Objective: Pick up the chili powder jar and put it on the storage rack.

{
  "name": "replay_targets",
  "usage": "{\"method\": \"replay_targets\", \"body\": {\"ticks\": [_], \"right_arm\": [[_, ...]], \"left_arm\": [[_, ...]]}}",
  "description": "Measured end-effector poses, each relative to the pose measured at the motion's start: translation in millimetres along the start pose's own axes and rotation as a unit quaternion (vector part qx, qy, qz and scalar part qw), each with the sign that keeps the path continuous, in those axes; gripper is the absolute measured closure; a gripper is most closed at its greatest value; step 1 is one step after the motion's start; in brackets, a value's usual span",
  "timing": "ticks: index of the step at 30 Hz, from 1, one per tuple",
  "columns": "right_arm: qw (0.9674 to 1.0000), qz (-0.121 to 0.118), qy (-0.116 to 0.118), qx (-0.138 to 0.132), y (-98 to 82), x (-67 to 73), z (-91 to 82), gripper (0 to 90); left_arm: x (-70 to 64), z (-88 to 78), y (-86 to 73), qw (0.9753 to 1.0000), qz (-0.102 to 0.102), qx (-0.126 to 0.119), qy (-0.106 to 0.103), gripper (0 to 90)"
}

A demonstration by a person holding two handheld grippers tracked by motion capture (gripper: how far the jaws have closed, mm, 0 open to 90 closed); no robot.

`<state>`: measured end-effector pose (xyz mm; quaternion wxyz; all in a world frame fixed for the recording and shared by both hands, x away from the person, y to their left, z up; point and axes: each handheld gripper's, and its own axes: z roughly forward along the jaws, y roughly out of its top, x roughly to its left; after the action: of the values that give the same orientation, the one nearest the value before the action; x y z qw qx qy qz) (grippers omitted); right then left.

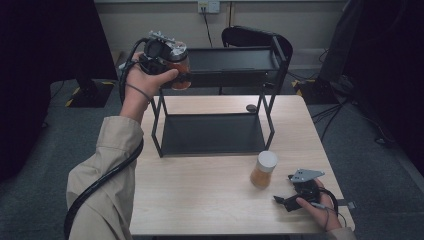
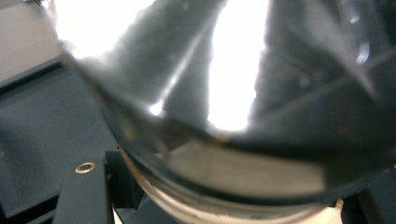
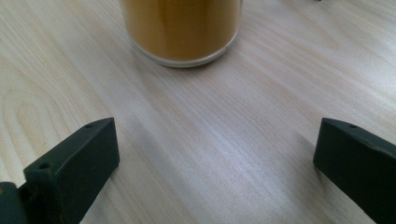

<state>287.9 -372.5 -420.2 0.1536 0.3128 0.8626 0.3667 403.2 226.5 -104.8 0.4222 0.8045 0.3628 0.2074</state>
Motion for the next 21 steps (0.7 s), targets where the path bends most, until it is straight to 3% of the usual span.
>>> {"method": "replay_targets", "body": {"ticks": [10, 21], "right_arm": [[1.0000, 0.000, 0.000, 0.000, 0.0, 0.0, 0.0, 0.0], [1.0000, 0.000, 0.000, 0.000, 0.0, 0.0, 0.0, 0.0]], "left_arm": [[1.2, 2.1, 20.6, 1.0000, 0.004, 0.003, 0.006, 30.4], [10.5, 13.7, 33.6, 0.9998, -0.007, 0.005, 0.017, 30.5]]}}
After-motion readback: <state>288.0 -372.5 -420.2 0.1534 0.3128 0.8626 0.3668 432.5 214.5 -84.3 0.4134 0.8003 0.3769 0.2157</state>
